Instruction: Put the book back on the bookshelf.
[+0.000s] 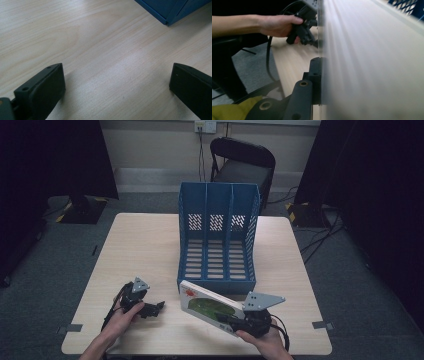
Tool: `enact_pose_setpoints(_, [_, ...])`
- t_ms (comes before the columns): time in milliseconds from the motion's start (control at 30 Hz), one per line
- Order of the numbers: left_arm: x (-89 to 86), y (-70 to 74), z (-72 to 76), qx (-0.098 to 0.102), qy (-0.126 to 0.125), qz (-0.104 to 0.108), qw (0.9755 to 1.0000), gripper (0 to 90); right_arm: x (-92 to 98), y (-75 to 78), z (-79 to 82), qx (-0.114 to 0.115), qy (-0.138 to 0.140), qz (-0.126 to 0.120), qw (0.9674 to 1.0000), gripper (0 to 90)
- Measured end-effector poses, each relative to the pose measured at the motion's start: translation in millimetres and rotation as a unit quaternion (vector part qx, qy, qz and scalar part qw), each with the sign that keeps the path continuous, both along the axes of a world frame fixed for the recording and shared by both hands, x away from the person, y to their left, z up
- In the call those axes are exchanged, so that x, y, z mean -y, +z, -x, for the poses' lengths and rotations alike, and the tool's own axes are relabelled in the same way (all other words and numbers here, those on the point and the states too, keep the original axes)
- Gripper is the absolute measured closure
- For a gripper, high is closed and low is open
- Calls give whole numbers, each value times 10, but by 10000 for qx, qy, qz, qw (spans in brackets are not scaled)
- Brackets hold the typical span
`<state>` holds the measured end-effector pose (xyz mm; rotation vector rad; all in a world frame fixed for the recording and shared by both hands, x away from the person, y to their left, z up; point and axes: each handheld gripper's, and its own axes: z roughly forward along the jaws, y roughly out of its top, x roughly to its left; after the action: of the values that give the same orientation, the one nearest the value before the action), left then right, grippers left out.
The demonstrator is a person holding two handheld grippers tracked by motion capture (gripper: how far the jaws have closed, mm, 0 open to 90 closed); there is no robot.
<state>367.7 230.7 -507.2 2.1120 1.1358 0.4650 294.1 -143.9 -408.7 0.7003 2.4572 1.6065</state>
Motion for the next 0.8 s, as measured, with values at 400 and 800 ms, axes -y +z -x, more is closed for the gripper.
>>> enact_pose_setpoints(400, [7, -1, 5, 6, 32, 7, 10000, 0, 149, 187, -69, 197, -368, -224, 9989, 761])
enact_pose_setpoints(800, [7, -1, 5, 5, 30, 2, 10000, 0, 292, 308, -194, 243, -880, -267, 9955, 761])
